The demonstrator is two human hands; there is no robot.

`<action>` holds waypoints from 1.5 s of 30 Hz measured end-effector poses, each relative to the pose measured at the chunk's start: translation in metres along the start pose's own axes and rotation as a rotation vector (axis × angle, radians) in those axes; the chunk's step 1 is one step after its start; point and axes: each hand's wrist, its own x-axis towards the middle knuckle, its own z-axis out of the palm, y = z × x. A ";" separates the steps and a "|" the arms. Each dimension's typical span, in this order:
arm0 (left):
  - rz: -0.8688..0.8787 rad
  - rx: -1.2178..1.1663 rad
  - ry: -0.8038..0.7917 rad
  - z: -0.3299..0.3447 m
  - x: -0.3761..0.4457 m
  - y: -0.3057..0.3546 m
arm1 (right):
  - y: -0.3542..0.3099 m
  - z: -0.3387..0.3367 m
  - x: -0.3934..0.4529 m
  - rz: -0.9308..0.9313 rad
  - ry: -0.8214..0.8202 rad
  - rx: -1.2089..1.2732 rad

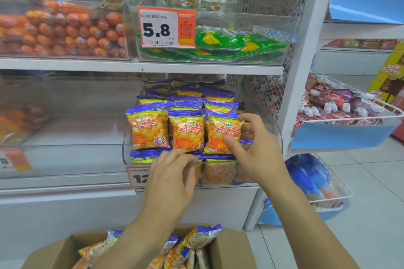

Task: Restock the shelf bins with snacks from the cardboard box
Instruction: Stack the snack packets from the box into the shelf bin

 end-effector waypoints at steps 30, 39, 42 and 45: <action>-0.015 -0.060 -0.100 -0.014 -0.004 0.008 | -0.004 0.011 -0.028 -0.061 0.079 -0.089; 0.038 -0.153 0.088 -0.023 -0.008 0.013 | -0.018 0.011 -0.031 -0.224 0.325 -0.136; 0.054 -0.233 0.162 -0.029 -0.021 0.014 | -0.031 0.020 -0.046 -0.427 0.387 -0.057; -0.014 -0.264 0.068 -0.024 -0.053 -0.004 | -0.024 0.043 -0.077 -0.528 0.115 -0.010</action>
